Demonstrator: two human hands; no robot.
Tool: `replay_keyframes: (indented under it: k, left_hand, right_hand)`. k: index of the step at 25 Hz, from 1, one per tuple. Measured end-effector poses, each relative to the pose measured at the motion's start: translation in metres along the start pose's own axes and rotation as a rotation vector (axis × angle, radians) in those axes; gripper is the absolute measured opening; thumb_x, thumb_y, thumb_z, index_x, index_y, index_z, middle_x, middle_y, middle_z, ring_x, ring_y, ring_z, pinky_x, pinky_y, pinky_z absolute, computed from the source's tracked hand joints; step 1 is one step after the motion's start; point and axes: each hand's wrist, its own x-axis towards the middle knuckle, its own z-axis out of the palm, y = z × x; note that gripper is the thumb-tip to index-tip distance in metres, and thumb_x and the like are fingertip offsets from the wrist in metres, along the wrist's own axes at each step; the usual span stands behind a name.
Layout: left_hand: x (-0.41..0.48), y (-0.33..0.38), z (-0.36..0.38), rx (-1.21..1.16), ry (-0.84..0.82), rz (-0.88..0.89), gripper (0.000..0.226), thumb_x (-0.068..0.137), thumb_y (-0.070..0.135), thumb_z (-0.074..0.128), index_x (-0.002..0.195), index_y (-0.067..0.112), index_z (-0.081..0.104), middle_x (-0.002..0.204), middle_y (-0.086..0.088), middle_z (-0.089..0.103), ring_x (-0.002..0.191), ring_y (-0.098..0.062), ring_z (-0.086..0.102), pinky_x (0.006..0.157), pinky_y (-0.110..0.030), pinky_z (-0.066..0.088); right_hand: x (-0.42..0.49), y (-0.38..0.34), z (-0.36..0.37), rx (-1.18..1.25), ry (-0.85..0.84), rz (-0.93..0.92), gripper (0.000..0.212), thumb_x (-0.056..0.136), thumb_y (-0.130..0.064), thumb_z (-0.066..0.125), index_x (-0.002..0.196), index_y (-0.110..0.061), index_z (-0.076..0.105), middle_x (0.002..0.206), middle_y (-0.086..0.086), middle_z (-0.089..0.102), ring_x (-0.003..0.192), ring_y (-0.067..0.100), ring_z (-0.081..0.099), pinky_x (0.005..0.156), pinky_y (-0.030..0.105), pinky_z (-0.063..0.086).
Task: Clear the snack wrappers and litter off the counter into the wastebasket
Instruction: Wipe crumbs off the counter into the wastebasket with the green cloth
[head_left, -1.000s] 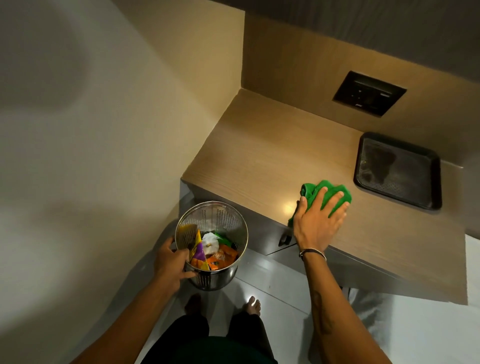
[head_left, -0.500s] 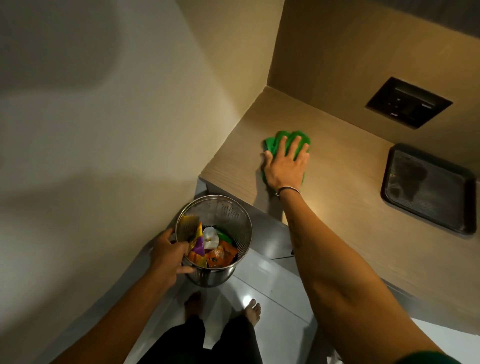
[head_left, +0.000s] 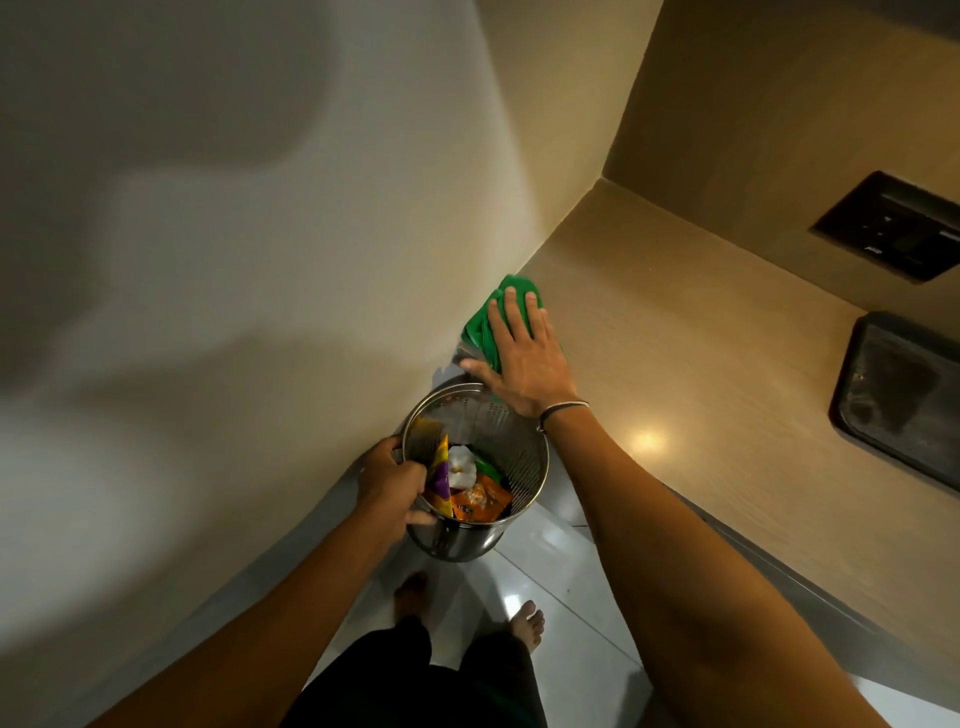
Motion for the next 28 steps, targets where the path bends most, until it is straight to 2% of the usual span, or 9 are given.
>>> replay_keyframes:
  k: [3, 5, 8, 10, 15, 17, 20, 25, 28]
  left_hand:
    - [-0.005, 0.001, 0.002, 0.046, 0.038, 0.007, 0.074, 0.081, -0.014, 0.044, 0.143, 0.023, 0.056, 0.145, -0.019, 0.054, 0.113, -0.055, 0.063, 0.054, -0.057, 0.064]
    - [-0.007, 0.0, 0.003, 0.036, 0.045, 0.022, 0.073, 0.08, -0.012, 0.046, 0.143, 0.024, 0.057, 0.145, -0.018, 0.055, 0.111, -0.054, 0.064, 0.057, -0.061, 0.064]
    - [-0.011, -0.003, 0.004, 0.018, 0.049, 0.024, 0.074, 0.082, -0.01, 0.048, 0.146, 0.025, 0.053, 0.148, -0.015, 0.053, 0.113, -0.051, 0.064, 0.058, -0.058, 0.065]
    - [-0.014, -0.006, 0.003, -0.017, 0.063, 0.036, 0.069, 0.085, -0.008, 0.051, 0.146, 0.025, 0.054, 0.147, -0.016, 0.054, 0.114, -0.048, 0.064, 0.057, -0.055, 0.066]
    - [-0.014, -0.03, -0.001, -0.042, 0.063, 0.062, 0.061, 0.091, 0.001, 0.06, 0.144, 0.032, 0.054, 0.14, -0.009, 0.059, 0.104, -0.038, 0.068, 0.057, -0.054, 0.066]
    - [-0.011, -0.047, -0.002, -0.006, 0.063, 0.079, 0.059, 0.093, 0.004, 0.06, 0.142, 0.036, 0.055, 0.135, -0.006, 0.06, 0.087, -0.027, 0.068, 0.058, -0.057, 0.066]
    - [-0.007, -0.073, -0.001, 0.025, 0.068, 0.08, 0.067, 0.09, 0.001, 0.058, 0.144, 0.04, 0.053, 0.131, -0.001, 0.061, 0.079, -0.025, 0.069, 0.057, -0.056, 0.066]
    - [0.024, -0.124, -0.003, 0.024, 0.095, 0.04, 0.043, 0.09, 0.01, 0.064, 0.113, 0.047, 0.062, 0.117, 0.004, 0.065, 0.104, -0.038, 0.071, 0.058, -0.055, 0.066]
    - [0.076, -0.173, 0.005, -0.089, 0.055, -0.051, 0.056, 0.089, 0.005, 0.066, 0.137, 0.031, 0.058, 0.126, 0.0, 0.065, 0.102, -0.035, 0.071, 0.05, -0.042, 0.063]
  right_hand:
    - [-0.02, -0.014, 0.012, -0.054, 0.03, -0.101, 0.088, 0.104, -0.068, 0.036, 0.169, -0.017, 0.005, 0.177, 0.013, -0.001, 0.164, 0.039, -0.004, 0.135, 0.052, 0.005]
    - [-0.03, -0.016, 0.019, -0.107, 0.067, -0.182, 0.076, 0.109, -0.04, 0.048, 0.169, -0.02, 0.008, 0.178, 0.011, 0.005, 0.164, 0.039, 0.003, 0.135, 0.051, 0.011]
    - [-0.038, -0.015, 0.018, -0.118, 0.072, -0.309, 0.077, 0.104, -0.008, 0.052, 0.168, -0.025, 0.014, 0.178, 0.006, 0.008, 0.165, 0.037, 0.006, 0.135, 0.049, 0.012]
    - [-0.051, -0.016, 0.022, -0.109, 0.054, -0.382, 0.076, 0.102, -0.006, 0.055, 0.167, -0.025, 0.019, 0.177, 0.003, 0.015, 0.165, 0.033, 0.01, 0.136, 0.046, 0.014]
    - [-0.114, -0.016, 0.036, 0.024, 0.024, -0.498, 0.075, 0.093, -0.001, 0.071, 0.16, -0.017, 0.042, 0.166, 0.009, 0.043, 0.156, 0.033, 0.039, 0.122, 0.044, 0.041]
    - [-0.14, -0.015, 0.047, 0.05, 0.04, -0.442, 0.072, 0.09, -0.002, 0.073, 0.156, -0.018, 0.048, 0.164, 0.008, 0.047, 0.153, 0.033, 0.043, 0.117, 0.044, 0.047]
    - [-0.177, -0.013, 0.069, 0.061, -0.113, -0.387, 0.068, 0.097, -0.006, 0.068, 0.158, -0.021, 0.045, 0.167, 0.006, 0.043, 0.157, 0.032, 0.037, 0.114, 0.051, 0.053]
    - [-0.213, -0.014, 0.127, 0.231, -0.005, -0.134, 0.076, 0.088, 0.016, 0.058, 0.156, -0.016, 0.049, 0.163, 0.013, 0.047, 0.153, 0.038, 0.042, 0.115, 0.053, 0.05]
    - [-0.221, -0.017, 0.192, 0.351, 0.012, -0.012, 0.076, 0.086, 0.015, 0.07, 0.154, -0.013, 0.051, 0.161, 0.015, 0.049, 0.151, 0.039, 0.045, 0.118, 0.053, 0.047]
